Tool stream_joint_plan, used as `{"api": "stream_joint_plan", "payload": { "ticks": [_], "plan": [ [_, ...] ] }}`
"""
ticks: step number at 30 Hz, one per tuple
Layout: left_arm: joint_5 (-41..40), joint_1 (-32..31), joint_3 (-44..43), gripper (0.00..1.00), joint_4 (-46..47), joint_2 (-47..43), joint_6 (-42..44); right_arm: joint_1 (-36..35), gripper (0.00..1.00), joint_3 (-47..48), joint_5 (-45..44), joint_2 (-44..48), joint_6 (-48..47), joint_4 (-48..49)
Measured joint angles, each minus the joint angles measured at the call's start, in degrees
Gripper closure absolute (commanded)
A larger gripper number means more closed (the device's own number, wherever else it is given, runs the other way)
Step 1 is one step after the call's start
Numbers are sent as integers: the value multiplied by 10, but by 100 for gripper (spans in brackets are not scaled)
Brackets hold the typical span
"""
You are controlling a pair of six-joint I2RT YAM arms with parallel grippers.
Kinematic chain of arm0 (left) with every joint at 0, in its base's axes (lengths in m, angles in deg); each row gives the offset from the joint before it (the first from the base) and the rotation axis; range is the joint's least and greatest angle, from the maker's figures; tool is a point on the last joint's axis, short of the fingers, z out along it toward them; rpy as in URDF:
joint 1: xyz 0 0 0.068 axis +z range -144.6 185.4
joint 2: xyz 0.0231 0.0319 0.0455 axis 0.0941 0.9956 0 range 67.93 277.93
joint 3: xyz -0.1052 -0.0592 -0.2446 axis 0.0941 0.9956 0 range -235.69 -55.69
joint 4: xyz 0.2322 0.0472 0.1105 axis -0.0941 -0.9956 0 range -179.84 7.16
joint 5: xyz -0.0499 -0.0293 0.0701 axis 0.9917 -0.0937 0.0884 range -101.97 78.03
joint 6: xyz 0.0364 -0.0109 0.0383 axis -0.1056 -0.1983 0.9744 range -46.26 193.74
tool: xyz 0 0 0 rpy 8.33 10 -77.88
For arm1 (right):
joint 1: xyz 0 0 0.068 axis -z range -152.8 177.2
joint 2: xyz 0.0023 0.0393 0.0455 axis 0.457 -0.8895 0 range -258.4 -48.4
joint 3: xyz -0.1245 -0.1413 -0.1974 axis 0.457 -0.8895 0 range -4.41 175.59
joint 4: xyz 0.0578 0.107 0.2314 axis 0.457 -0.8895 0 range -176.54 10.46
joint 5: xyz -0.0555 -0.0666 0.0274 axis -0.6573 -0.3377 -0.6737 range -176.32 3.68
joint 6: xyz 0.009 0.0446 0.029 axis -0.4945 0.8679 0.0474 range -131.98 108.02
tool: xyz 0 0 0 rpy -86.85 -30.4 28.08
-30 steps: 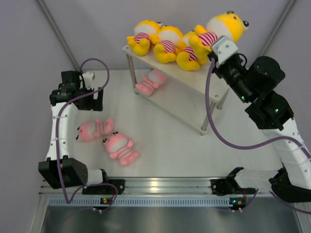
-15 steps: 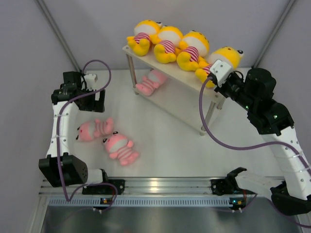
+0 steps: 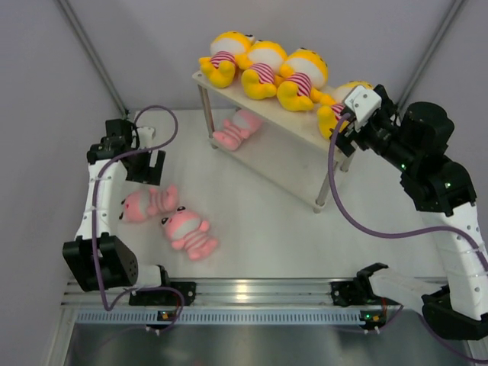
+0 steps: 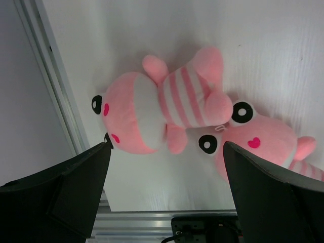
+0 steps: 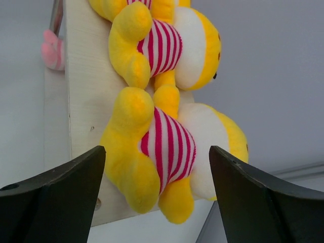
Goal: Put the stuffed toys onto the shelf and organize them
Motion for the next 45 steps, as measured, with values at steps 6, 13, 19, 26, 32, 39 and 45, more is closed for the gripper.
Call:
{"api": "stream_joint_plan", "payload": {
  "ticks": [6, 13, 19, 26, 32, 39, 45],
  "plan": [
    [-22, 48, 33, 1, 10, 74, 21, 0, 11, 7, 8, 19, 13, 6],
    [-42, 102, 92, 1, 47, 166, 26, 0, 11, 7, 31, 32, 21, 7],
    [-6, 138, 94, 92, 56, 218, 20, 0, 11, 7, 42, 33, 22, 8],
    [83, 139, 94, 100, 66, 168, 37, 0, 9, 75, 104, 16, 44, -8],
    [223, 123, 49, 100, 75, 29, 53, -34, 8, 190, 203, -26, 68, -9],
    [359, 11, -5, 100, 71, -57, 58, -235, 7, 226, 217, -163, 8, -21],
    [392, -57, 23, 100, 39, -48, 58, -304, 8, 225, 226, -339, -26, -53]
  ]
}}
